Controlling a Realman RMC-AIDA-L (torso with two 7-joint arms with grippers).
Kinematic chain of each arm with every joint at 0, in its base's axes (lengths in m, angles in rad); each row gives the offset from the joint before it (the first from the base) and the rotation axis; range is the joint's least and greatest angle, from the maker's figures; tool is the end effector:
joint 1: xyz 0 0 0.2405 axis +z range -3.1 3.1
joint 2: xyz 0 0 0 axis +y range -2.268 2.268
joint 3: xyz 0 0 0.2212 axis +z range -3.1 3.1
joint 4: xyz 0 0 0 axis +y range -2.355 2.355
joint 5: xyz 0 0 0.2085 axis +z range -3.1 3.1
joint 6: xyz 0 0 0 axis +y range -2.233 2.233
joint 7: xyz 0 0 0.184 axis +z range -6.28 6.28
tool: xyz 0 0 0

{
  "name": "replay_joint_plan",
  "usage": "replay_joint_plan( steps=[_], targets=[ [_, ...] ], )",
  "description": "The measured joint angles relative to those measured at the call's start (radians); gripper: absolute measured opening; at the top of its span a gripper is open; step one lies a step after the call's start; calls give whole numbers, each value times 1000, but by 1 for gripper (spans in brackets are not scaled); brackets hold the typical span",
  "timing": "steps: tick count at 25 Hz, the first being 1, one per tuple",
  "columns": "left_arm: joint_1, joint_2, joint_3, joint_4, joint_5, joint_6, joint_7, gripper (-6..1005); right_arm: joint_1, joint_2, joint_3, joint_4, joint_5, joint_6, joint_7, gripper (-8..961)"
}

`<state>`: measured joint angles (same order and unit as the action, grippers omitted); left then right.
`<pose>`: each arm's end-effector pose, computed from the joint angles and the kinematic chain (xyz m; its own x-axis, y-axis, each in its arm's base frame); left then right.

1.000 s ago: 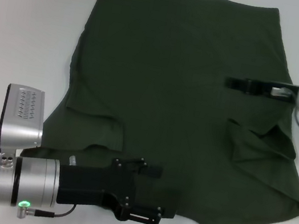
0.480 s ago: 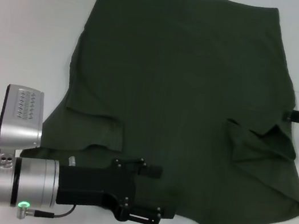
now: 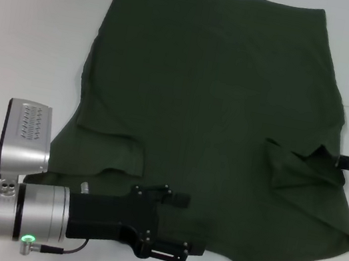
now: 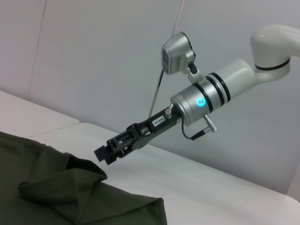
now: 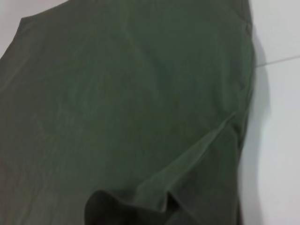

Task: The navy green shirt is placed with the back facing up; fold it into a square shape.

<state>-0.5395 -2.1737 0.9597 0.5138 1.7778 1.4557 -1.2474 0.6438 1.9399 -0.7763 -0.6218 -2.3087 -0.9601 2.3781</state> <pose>-0.1753 0.3011 -0.0916 0.7654 0.3130 0.5623 0.3858 -0.9225 -0.0116 0.3076 0.4183 0.0413 0.2965 -0.7838 -0.5457 -0.9271 -0.0989 -0.3616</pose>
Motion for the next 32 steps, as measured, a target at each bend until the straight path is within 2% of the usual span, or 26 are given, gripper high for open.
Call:
replay_joint_plan(
  steps=[14,25,32],
  targets=[
    [0,0,-1,0,1,-8,3,950,27,17,-5,52,2,44,-4,919],
    [-1,0,-3,0,2,-9,3,949,28,24,-8,52,1,51,-6,516],
    [-2,2,-3,3,1,-11,3,949,28,24,-5,53,1,53,-7,303]
  ],
)
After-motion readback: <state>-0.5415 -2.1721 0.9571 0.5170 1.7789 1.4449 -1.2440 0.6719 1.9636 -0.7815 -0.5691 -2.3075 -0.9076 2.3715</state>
